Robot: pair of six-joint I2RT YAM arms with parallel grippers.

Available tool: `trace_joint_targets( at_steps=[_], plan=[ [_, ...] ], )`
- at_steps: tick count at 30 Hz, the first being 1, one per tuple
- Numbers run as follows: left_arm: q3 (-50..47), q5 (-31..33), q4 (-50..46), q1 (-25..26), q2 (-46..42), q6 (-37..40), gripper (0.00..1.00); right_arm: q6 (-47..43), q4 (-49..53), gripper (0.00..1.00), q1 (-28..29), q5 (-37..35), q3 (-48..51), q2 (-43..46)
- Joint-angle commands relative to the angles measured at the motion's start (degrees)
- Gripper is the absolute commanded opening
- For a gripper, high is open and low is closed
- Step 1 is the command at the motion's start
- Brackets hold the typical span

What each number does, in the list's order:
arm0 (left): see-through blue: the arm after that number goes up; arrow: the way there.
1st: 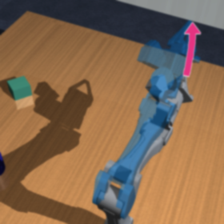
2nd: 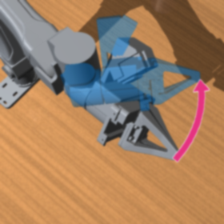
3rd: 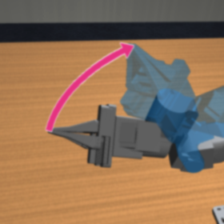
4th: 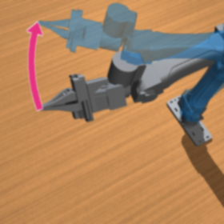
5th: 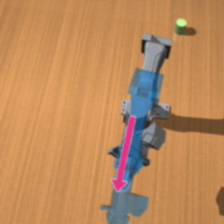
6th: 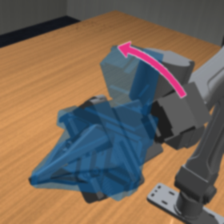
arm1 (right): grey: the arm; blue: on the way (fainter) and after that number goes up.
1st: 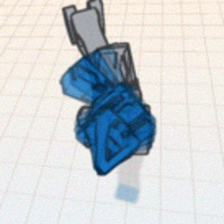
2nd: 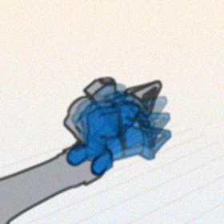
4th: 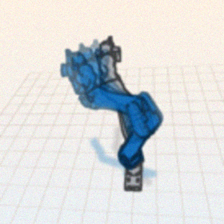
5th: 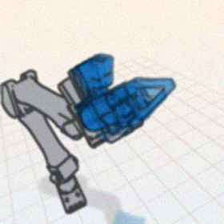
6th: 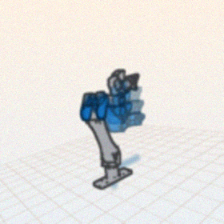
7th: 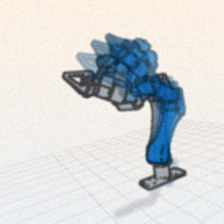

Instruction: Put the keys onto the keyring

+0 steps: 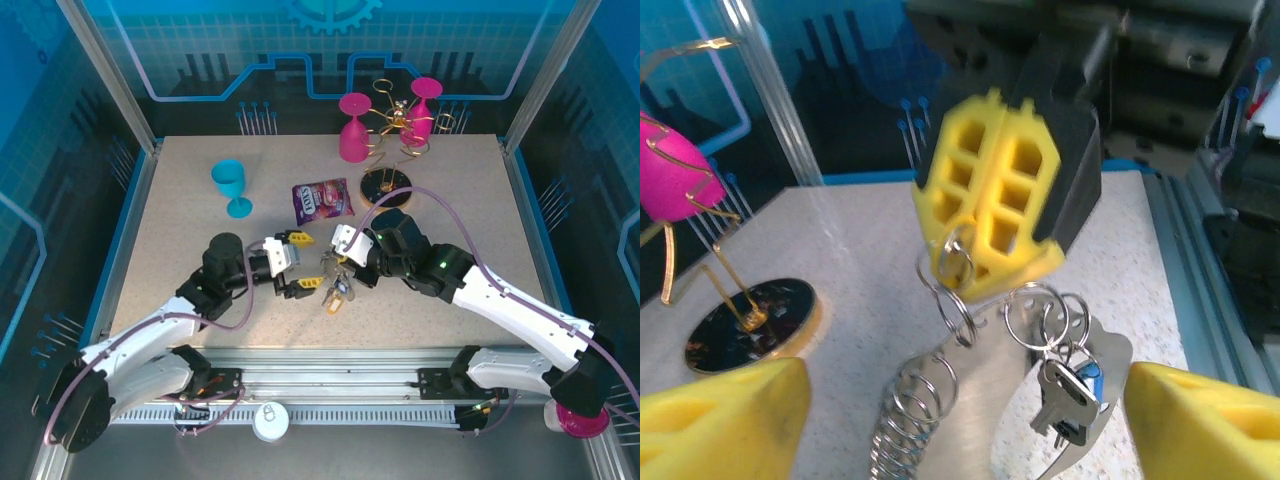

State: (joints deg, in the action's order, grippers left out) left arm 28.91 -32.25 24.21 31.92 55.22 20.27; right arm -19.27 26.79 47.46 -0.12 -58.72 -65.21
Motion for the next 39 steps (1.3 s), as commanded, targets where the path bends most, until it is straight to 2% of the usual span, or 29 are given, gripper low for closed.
trace_joint_targets(
  at_steps=[1,3,9,12,14,21,26,30,34,39],
  plan=[
    [3.3,6.2,1.1,-0.7,-4.9,-6.6,0.9,1.2,-1.9,0.0,-0.2,-0.4,-1.7,-0.6],
    [3.9,15.1,1.1,-0.7,-8.2,-11.7,0.99,1.5,-3.4,0.0,0.5,0.7,-3.4,-2.2],
    [4.0,47.3,-6.6,-1.8,-17.0,-25.7,1.0,2.0,-8.5,0.0,4.8,4.4,-9.8,-9.2],
    [3.4,56.7,-11.6,-2.6,-20.1,-31.9,0.99,4.9,-13.7,0.0,5.6,7.4,-11.4,-12.6],
    [2.7,60.1,-13.9,-3.1,-21.7,-35.7,0.99,7.0,-17.0,0.0,5.9,9.1,-11.7,-14.8],
    [2.4,63.1,-21.2,-4.4,-22.8,-43.4,0.99,12.5,-26.0,0.0,2.9,10.8,-2.9,-18.3],
    [2.3,62.5,-23.1,-5.7,-21.3,-45.3,0.99,7.6,-21.9,0.0,-1.5,10.5,5.1,-15.7],
    [1.2,61.4,-20.0,-6.6,-18.1,-46.3,0.99,-0.4,-13.6,0.0,-4.6,6.9,8.0,-13.8],
    [1.1,59.1,-14.2,-7.8,-11.8,-44.9,0.99,-6.0,-7.7,0.0,-5.7,0.4,10.4,-13.7],
    [3.5,54.6,-5.4,-8.9,-0.5,-37.9,0.99,-10.8,-3.3,0.0,-6.9,-8.6,10.8,-17.4]
  ],
)
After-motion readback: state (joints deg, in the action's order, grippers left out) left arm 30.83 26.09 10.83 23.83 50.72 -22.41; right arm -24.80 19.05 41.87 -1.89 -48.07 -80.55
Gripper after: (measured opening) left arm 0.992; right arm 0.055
